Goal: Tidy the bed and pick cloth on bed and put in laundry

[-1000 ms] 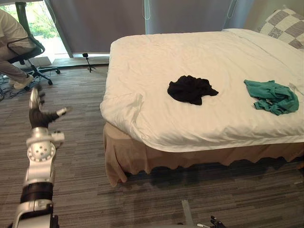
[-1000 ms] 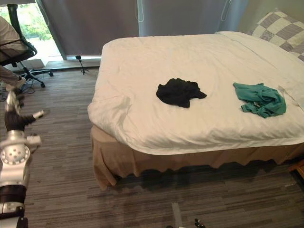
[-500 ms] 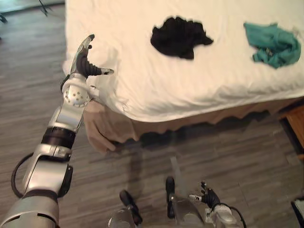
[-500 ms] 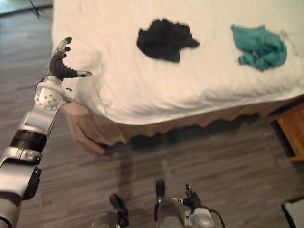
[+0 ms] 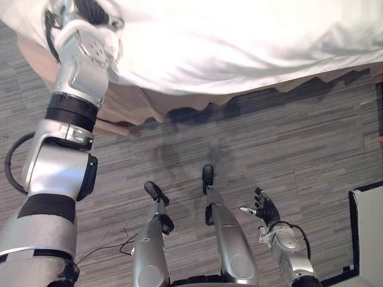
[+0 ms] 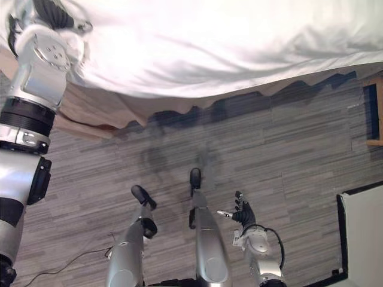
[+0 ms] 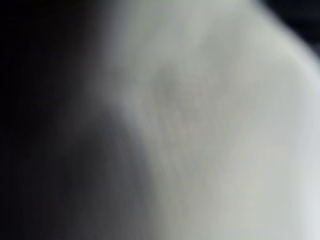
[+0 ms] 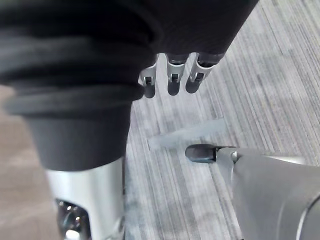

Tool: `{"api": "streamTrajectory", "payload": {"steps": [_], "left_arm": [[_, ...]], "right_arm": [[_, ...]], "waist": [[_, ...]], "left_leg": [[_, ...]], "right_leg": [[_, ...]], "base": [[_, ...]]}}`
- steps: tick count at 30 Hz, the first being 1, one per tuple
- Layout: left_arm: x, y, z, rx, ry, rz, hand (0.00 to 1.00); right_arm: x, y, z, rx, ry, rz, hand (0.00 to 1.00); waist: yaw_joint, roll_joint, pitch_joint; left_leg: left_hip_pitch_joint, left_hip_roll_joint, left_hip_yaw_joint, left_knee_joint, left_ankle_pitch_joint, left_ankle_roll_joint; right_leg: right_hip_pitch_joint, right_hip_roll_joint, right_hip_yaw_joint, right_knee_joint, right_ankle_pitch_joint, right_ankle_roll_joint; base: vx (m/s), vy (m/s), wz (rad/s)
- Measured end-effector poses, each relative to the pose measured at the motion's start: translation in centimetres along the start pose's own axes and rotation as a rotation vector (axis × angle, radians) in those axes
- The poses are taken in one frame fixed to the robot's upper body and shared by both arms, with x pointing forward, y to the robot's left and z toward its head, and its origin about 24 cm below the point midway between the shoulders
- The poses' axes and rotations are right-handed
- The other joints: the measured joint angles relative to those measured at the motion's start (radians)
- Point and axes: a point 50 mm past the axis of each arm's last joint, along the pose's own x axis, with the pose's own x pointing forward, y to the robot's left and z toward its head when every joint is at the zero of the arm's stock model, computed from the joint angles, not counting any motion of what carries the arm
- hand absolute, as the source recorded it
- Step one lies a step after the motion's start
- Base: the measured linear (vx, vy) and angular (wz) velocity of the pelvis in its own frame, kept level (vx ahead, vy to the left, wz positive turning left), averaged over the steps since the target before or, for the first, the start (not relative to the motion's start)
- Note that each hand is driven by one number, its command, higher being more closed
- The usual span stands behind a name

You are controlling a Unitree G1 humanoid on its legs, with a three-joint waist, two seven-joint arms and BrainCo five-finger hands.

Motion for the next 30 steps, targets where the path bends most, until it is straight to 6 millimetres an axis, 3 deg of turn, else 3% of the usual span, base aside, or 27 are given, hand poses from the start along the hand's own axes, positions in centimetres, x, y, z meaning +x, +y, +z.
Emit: {"api": "streamTrajectory", "payload": {"steps": [2, 6, 9, 12, 13, 14, 16, 18, 20, 21, 23, 25, 26, 27, 29, 30], "left_arm": [[0.0, -0.1, -0.4, -0.004, 0.011, -0.013, 1.00], [-1.8, -3.5, -4.3, -0.039, 0.097, -0.113, 1.00], [-3.9, -6.3, -7.1, -0.126, 0.139, -0.194, 1.00], [-7.7, -9.2, -11.8, -0.212, 0.250, -0.269, 1.00], [-9.8, -10.4, -14.2, -0.240, 0.324, -0.303, 0.00], [-13.0, -11.7, -17.4, -0.257, 0.436, -0.344, 0.00], [-17.0, -12.8, -20.6, -0.257, 0.563, -0.392, 0.00], [-22.7, -13.5, -24.3, -0.228, 0.719, -0.453, 0.00], [-27.4, -13.0, -27.1, -0.179, 0.842, -0.492, 0.00], [-31.0, -12.1, -29.1, -0.133, 0.944, -0.512, 0.00], [-35.8, -10.8, -31.2, -0.079, 1.090, -0.542, 0.00], [-42.7, -8.8, -33.1, 0.001, 1.304, -0.596, 0.00], [-44.0, -8.3, -33.4, 0.016, 1.347, -0.605, 0.00], [-46.3, -7.3, -33.8, 0.042, 1.421, -0.618, 0.00], [-48.9, -5.9, -34.2, 0.067, 1.514, -0.612, 0.00], [-50.3, -5.0, -34.4, 0.070, 1.558, -0.595, 0.00]], "right_arm": [[0.0, -0.3, 0.1, 0.003, -0.005, -0.008, 0.00], [-0.1, -1.1, -0.4, 0.013, 0.003, -0.019, 0.00], [-0.5, -1.7, -1.3, 0.007, 0.030, -0.028, 0.00], [-0.9, -2.5, -2.8, -0.019, 0.094, -0.052, 0.00], [-1.3, -2.9, -3.6, -0.020, 0.129, -0.068, 0.00], [-1.6, -3.4, -4.5, -0.014, 0.171, -0.085, 0.00], [-2.1, -4.2, -5.1, -0.003, 0.195, -0.114, 0.00], [-3.3, -5.4, -6.3, 0.008, 0.240, -0.161, 0.00], [-3.9, -5.8, -6.8, 0.007, 0.253, -0.179, 0.00], [-3.8, -5.9, -6.6, 0.007, 0.246, -0.181, 0.00], [-3.7, -6.3, -6.2, 0.000, 0.229, -0.196, 0.00], [-2.7, -7.0, -3.9, -0.060, 0.156, -0.190, 0.00], [-2.5, -7.3, -3.3, -0.076, 0.135, -0.190, 1.00], [-2.0, -7.8, -1.9, -0.124, 0.096, -0.186, 1.00], [-1.2, -8.4, 0.1, -0.162, 0.037, -0.179, 1.00], [-0.5, -8.4, 2.0, -0.184, -0.024, -0.157, 1.00]], "waist": [[-0.001, 0.000, 0.000], [-0.021, 0.006, 0.000], [-0.021, 0.022, -0.005], [-0.017, 0.051, -0.025], [-0.012, 0.071, -0.042], [0.005, 0.090, -0.064], [0.020, 0.115, -0.099], [0.056, 0.134, -0.199], [0.072, 0.128, -0.273], [0.084, 0.115, -0.314], [0.107, 0.097, -0.353], [0.118, 0.072, -0.379], [0.118, 0.066, -0.383], [0.118, 0.055, -0.391], [0.118, 0.046, -0.402], [0.117, 0.039, -0.412]], "left_leg": [[0.007, 0.000, -0.002, 0.000, 0.001, 0.001], [0.109, -0.004, -0.006, -0.023, 0.005, 0.002], [0.183, -0.012, -0.024, -0.054, 0.005, 0.001], [0.250, -0.015, -0.046, -0.055, 0.007, -0.002], [0.275, -0.016, -0.059, -0.056, 0.005, -0.004], [0.315, -0.015, -0.058, -0.063, 0.008, -0.011], [0.353, -0.015, -0.059, -0.072, 0.008, -0.012], [0.387, -0.014, -0.064, -0.086, 0.003, -0.021], [0.416, -0.017, -0.096, -0.092, -0.002, -0.028], [0.439, -0.021, -0.108, -0.106, -0.002, -0.030], [0.461, -0.026, -0.113, -0.119, -0.002, -0.031], [0.474, -0.036, -0.122, -0.120, -0.006, -0.033], [0.474, -0.039, -0.125, -0.120, -0.006, -0.033], [0.475, -0.043, -0.130, -0.120, -0.007, -0.033], [0.476, -0.047, -0.131, -0.120, -0.007, -0.032], [0.478, -0.049, -0.131, -0.120, -0.007, -0.032]], "right_leg": [[0.008, 0.000, -0.001, 0.000, 0.000, 0.001], [0.108, 0.000, -0.019, -0.009, -0.001, 0.001], [0.196, 0.000, -0.038, -0.039, -0.003, 0.001], [0.279, -0.005, -0.077, -0.039, -0.033, -0.002], [0.313, -0.006, -0.091, -0.038, -0.053, -0.011], [0.353, -0.008, -0.110, -0.033, -0.072, -0.013], [0.393, -0.008, -0.128, -0.024, -0.095, -0.010], [0.432, -0.009, -0.156, -0.016, -0.124, -0.006], [0.481, -0.012, -0.190, -0.017, -0.146, 0.002], [0.506, -0.013, -0.205, -0.019, -0.157, 0.002], [0.528, -0.015, -0.214, -0.022, -0.165, 0.009], [0.549, -0.023, -0.220, -0.026, -0.169, 0.013], [0.551, -0.026, -0.220, -0.028, -0.169, 0.014], [0.557, -0.028, -0.222, -0.034, -0.167, 0.016], [0.558, -0.030, -0.219, -0.037, -0.165, 0.017], [0.557, -0.030, -0.212, -0.038, -0.163, 0.017]], "base": [[0.00, 0.000, 0.00], [0.05, 0.003, -0.01], [0.05, 0.018, 0.14], [0.06, 0.014, 0.26], [0.11, -0.009, 0.34], [0.09, -0.017, 0.29], [0.09, -0.019, 0.26], [0.12, -0.017, 0.39], [0.12, -0.011, 0.47], [0.09, 0.000, 0.37], [0.07, 0.007, 0.18], [0.04, 0.023, 0.12], [0.01, 0.027, 0.13], [0.00, 0.020, 0.08], [0.00, 0.012, 0.00], [-0.01, 0.006, -0.06]]}}
